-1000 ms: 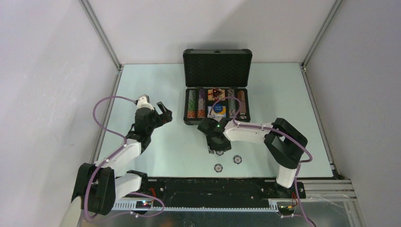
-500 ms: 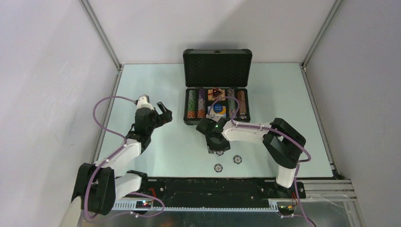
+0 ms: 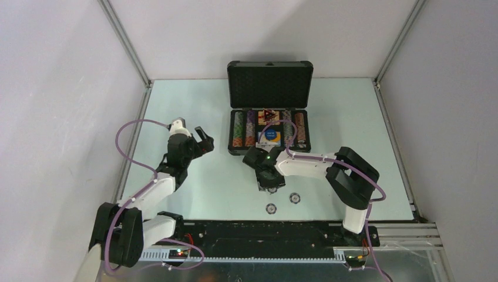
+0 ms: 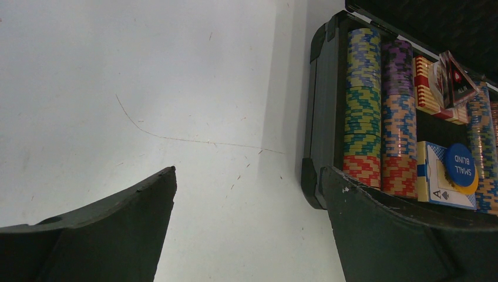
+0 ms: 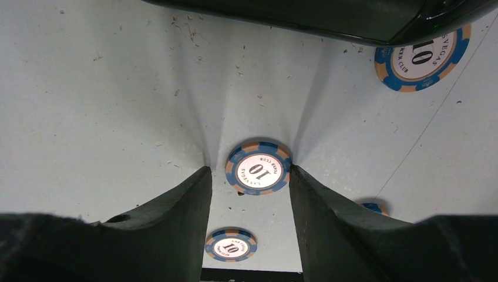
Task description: Pack up texas hold em set
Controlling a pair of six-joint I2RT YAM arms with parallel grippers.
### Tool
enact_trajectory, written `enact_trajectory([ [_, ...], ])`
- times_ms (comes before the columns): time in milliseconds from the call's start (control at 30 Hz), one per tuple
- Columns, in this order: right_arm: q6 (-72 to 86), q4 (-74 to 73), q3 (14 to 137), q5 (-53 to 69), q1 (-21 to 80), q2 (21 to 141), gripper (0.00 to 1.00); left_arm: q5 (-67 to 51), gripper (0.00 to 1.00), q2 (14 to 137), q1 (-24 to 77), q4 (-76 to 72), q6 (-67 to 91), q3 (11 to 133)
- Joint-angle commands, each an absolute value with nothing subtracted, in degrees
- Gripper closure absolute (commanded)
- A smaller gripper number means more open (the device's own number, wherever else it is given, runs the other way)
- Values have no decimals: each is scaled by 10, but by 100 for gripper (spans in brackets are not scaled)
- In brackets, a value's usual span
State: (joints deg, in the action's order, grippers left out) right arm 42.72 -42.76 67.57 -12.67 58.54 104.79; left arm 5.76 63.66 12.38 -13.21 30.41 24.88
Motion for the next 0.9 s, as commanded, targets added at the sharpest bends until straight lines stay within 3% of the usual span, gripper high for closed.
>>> enact_trajectory([
  [0,436,-452,641,-136,586,1060,45,59,2,639,128,-153,292,264],
  [433,436,-446,626,-137,581,1050,56,58,2,639,128,-154,293,264],
  [867,440,-482,626,-185,570,955,56,58,2,640,128,-153,293,263],
])
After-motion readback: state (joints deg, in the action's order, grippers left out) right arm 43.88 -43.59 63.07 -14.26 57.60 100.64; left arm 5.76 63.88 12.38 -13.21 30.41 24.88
